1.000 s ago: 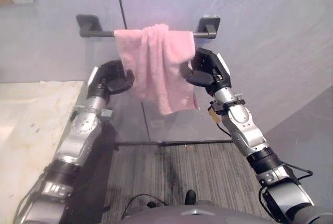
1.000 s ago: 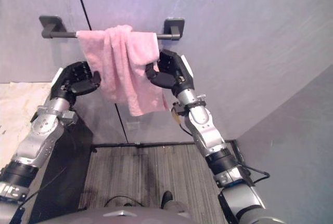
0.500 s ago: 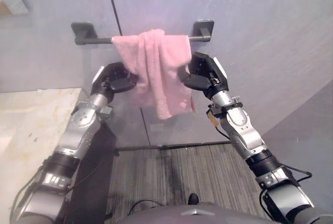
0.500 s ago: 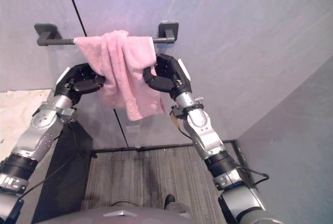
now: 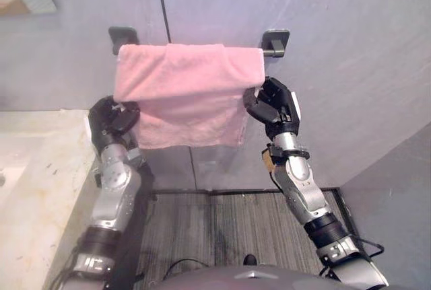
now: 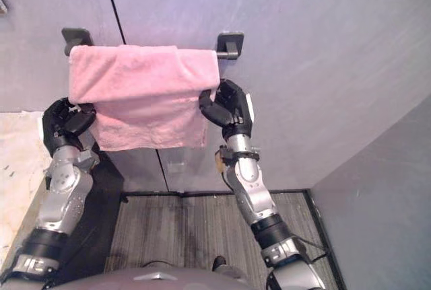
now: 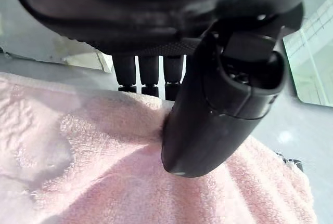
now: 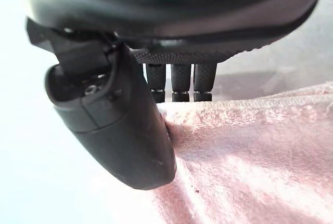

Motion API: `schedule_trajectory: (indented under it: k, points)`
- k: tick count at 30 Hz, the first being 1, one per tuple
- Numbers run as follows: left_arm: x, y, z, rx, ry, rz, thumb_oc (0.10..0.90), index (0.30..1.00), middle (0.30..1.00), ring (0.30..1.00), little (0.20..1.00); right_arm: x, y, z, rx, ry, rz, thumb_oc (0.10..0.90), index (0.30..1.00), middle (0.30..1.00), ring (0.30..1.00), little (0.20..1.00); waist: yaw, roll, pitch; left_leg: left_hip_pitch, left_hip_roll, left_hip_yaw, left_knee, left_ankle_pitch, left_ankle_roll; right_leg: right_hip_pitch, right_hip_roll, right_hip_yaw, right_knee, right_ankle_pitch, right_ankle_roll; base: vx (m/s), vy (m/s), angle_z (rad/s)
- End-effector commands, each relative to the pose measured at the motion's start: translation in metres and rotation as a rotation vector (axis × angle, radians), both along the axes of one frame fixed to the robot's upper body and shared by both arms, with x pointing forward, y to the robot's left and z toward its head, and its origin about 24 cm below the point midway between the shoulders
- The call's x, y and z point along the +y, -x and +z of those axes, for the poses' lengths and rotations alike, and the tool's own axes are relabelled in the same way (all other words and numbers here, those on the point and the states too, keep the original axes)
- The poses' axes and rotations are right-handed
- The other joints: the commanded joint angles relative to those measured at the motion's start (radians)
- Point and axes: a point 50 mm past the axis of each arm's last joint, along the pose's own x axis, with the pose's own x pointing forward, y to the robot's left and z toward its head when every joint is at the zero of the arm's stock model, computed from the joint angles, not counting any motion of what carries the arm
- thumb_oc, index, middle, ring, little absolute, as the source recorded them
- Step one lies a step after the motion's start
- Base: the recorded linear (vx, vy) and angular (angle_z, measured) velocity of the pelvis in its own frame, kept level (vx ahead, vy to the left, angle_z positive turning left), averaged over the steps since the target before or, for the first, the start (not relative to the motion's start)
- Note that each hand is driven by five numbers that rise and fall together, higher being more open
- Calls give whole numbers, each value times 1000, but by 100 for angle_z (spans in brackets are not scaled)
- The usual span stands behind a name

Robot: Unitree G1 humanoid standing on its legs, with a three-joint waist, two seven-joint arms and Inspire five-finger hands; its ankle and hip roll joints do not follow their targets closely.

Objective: Organize the bathroom.

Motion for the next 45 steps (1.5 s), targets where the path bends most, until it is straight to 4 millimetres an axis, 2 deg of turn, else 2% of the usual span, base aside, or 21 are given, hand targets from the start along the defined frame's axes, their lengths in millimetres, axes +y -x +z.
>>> schedule_trajectory:
  k: [1,7,9,10,12,13,14,15,16,20,23,25,29,31,33,37,39,42,45]
  points:
    - [-1,-3,51,-272,-110,9,400,300,300,300,300,-31,19,-24,94,-107,-181,400,300,300,300,300,-44,31,-23,-33,-8,75,7,-19,4,1,-1,-2,59,-173,105,0,0,0]
    - [-6,-5,49,-265,-119,-32,400,300,300,300,300,-29,19,-27,111,-134,-216,400,300,300,300,300,-48,37,-24,-34,-12,79,6,-17,7,-2,1,5,58,-170,103,0,2,-1]
    - [-7,-8,48,-250,-133,-54,422,333,333,333,333,-26,17,-27,127,-152,-202,400,300,300,300,300,-50,41,-25,-35,-15,82,7,-17,8,-3,2,8,59,-171,102,-6,15,-5]
    - [-7,-8,47,-244,-141,-59,518,476,476,476,476,-24,16,-27,124,-151,-191,400,300,300,300,300,-51,42,-25,-35,-16,84,7,-17,9,-3,3,9,60,-171,102,-6,13,-4]
    - [-7,-10,46,-233,-145,-74,582,573,573,573,573,-22,16,-26,117,-136,-176,400,300,300,300,300,-51,45,-27,-35,-17,86,7,-16,9,-3,3,10,59,-172,101,-4,14,-6]
    - [-7,-9,45,-229,-144,-75,725,787,787,787,787,-21,16,-25,113,-133,-177,400,300,300,300,300,-51,46,-27,-35,-17,86,7,-16,9,-4,3,11,60,-172,101,-8,17,-6]
    - [-6,-9,44,-226,-144,-72,800,900,900,900,900,-21,16,-25,112,-134,-175,458,387,387,387,387,-51,47,-27,-35,-17,87,8,-16,10,-4,3,11,61,-172,101,-8,13,-4]
    - [-5,-9,43,-220,-144,-67,800,900,900,900,900,-21,16,-26,113,-129,-170,507,460,460,460,460,-51,48,-28,-35,-18,87,8,-16,10,-4,3,11,61,-173,101,-7,13,-3]
    - [-4,-9,40,-205,-134,-66,800,900,900,900,900,-20,16,-26,112,-115,-159,800,900,900,900,900,-51,48,-28,-34,-19,87,8,-17,10,-5,3,12,64,-175,101,0,0,0]
    - [-1,-7,27,-124,-125,-44,800,900,900,900,900,-21,16,-27,106,-52,-135,800,900,900,900,900,-48,46,-29,-36,-21,86,9,-18,11,-7,4,11,66,-176,101,-25,11,-4]
    - [1,-1,8,-32,-68,-11,800,900,900,900,900,-30,20,-33,121,-7,-164,800,900,900,900,900,-44,40,-25,-37,-22,81,10,-21,13,-5,4,6,68,-178,102,-52,-3,-7]
    - [-2,5,-13,70,-35,-22,800,900,900,900,900,-38,24,-42,169,4,-209,800,900,900,900,900,-43,35,-20,-39,-23,77,11,-21,14,-10,5,7,73,-178,103,-68,-5,-8]
    - [-4,13,-32,175,-11,-49,800,900,900,900,900,-49,31,-53,221,34,-269,800,900,900,900,900,-45,32,-15,-42,-23,77,12,-22,15,-12,5,9,73,-174,104,-65,1,-5]
    - [-3,26,-60,320,55,-61,800,900,900,900,900,-58,38,-67,299,76,-314,800,900,900,900,900,-47,28,-8,-45,-24,76,11,-22,16,-15,5,11,71,-169,107,-127,8,-3]
    - [-2,48,-91,441,121,-88,800,900,900,900,900,-70,49,-84,377,122,-354,800,900,900,900,900,-48,25,5,-48,-25,74,11,-23,18,-22,4,14,74,-164,108,-161,14,-9]
    - [0,71,-120,579,92,-109,800,900,900,900,900,-81,59,-102,467,183,-395,800,900,900,900,900,-48,23,16,-53,-27,71,10,-23,19,-28,3,17,76,-159,112,-138,22,-12]
    - [2,88,-140,629,193,-114,800,900,900,900,900,-87,68,-116,533,211,-390,800,900,900,900,900,-52,24,23,-56,-29,68,7,-22,22,-36,1,21,79,-156,116,-175,48,-1]
    - [7,106,-161,756,119,-153,800,900,900,900,900,-91,80,-140,657,136,-355,800,900,900,900,900,-58,26,29,-62,-33,68,3,-19,23,-47,-3,30,84,-149,123,-174,65,-3]
    - [12,136,-190,900,233,-117,800,900,900,900,900,-96,99,-164,785,150,-362,800,900,900,900,900,-70,29,39,-71,-36,62,-4,-18,24,-65,-11,33,96,-143,136,-147,73,-4]
